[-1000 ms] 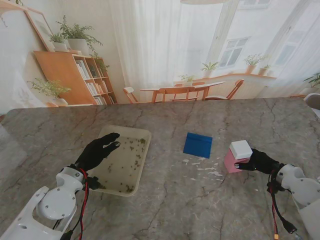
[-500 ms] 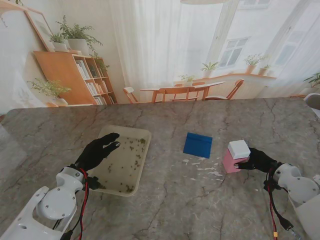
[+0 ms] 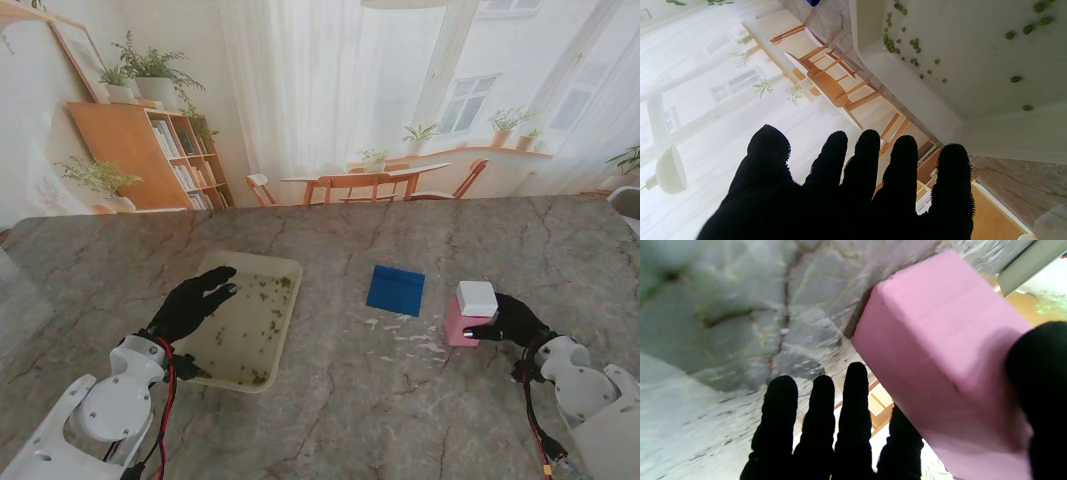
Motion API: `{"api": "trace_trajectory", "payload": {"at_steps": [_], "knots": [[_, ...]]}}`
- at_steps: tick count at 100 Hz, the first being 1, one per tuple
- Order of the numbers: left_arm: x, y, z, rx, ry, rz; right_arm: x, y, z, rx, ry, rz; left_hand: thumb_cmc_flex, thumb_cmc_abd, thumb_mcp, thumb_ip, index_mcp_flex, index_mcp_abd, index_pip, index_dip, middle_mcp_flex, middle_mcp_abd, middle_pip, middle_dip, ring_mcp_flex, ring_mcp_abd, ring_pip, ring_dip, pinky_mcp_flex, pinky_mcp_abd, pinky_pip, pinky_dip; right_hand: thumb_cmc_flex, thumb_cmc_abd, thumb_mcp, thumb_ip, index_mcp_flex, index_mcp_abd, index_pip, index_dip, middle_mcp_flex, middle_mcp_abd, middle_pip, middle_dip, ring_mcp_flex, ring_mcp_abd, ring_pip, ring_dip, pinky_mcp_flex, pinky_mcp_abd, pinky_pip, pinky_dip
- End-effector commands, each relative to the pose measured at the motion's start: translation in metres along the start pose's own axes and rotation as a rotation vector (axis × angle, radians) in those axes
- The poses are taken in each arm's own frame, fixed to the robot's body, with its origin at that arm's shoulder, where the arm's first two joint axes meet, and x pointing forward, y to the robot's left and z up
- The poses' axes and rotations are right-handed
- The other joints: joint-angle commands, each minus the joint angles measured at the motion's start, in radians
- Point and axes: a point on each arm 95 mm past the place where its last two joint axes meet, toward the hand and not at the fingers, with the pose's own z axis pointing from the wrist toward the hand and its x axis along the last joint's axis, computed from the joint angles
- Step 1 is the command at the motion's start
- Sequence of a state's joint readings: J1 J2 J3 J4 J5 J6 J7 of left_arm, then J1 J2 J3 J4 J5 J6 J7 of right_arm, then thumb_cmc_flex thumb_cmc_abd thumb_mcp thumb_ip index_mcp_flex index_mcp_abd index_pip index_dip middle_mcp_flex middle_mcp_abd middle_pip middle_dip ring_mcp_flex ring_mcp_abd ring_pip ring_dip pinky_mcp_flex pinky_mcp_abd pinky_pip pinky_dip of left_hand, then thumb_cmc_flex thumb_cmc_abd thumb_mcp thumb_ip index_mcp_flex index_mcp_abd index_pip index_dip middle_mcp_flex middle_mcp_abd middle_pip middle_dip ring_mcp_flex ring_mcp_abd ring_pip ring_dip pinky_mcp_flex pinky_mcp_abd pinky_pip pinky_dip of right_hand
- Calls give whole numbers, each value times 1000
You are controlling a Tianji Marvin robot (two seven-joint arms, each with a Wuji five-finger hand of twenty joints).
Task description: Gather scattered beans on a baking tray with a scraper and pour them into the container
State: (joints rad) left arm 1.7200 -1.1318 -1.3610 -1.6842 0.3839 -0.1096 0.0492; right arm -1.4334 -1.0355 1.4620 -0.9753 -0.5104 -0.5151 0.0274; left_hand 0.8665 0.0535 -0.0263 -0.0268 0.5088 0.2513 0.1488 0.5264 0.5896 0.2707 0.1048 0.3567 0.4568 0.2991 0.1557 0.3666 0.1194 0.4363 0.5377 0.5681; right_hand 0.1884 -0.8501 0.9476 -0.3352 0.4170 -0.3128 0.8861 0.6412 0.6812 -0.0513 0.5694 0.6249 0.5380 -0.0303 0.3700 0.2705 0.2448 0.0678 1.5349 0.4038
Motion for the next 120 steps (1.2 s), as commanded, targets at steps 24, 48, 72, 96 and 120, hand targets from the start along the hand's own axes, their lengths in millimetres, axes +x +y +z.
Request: {"api": "trace_trajectory", "payload": {"at_steps": [24, 48, 72, 96, 120], "knots": [[2, 1, -2, 7, 3, -3, 8, -39, -23, -34, -53, 43, 32, -3, -13, -11, 15, -13, 11, 13, 4, -32, 0, 17, 19, -27, 15, 6, 4, -15, 30, 17, 190, 60, 244, 36, 250, -267, 313, 33, 71, -58, 61, 21, 134, 50, 120, 54, 61, 211, -477, -104], [3, 0, -4, 20, 9, -3, 38, -19, -30, -138, -14, 44, 33, -2, -14, -11, 15, -14, 11, 14, 4, -34, 0, 17, 20, -26, 16, 6, 5, -16, 34, 17, 236, 30, 277, 44, 254, -208, 339, 54, 97, -35, 63, 15, 146, 67, 118, 56, 62, 216, -474, -102], [3, -2, -8, 44, 16, -3, 78, -1, -33, -222, 46, 19, 33, -2, -14, -11, 15, -13, 11, 14, 4, -32, 0, 17, 22, -27, 16, 6, 4, -16, 34, 15, 269, 46, 275, 57, 237, -173, 346, 95, 172, -19, 62, 16, 212, 78, 128, 70, 109, 207, -442, -89], [2, -5, -14, 75, 22, -5, 128, 15, -36, -338, 115, -4, 32, 0, -14, -11, 16, -14, 11, 14, 5, -32, 0, 17, 20, -26, 15, 6, 4, -15, 35, 15, 293, 39, 293, 82, 226, -139, 361, 140, 354, -33, 76, 91, 363, 46, 193, 120, 210, 188, -376, -66], [4, -8, -20, 114, 35, 9, 174, 14, -32, -410, 172, -18, 33, 0, -13, -11, 15, -13, 10, 13, 4, -31, 0, 17, 20, -27, 16, 6, 4, -15, 36, 14, 294, -24, 360, 101, 240, -120, 380, 151, 506, -48, 158, 148, 491, 5, 306, 180, 306, 178, -311, -50]]}}
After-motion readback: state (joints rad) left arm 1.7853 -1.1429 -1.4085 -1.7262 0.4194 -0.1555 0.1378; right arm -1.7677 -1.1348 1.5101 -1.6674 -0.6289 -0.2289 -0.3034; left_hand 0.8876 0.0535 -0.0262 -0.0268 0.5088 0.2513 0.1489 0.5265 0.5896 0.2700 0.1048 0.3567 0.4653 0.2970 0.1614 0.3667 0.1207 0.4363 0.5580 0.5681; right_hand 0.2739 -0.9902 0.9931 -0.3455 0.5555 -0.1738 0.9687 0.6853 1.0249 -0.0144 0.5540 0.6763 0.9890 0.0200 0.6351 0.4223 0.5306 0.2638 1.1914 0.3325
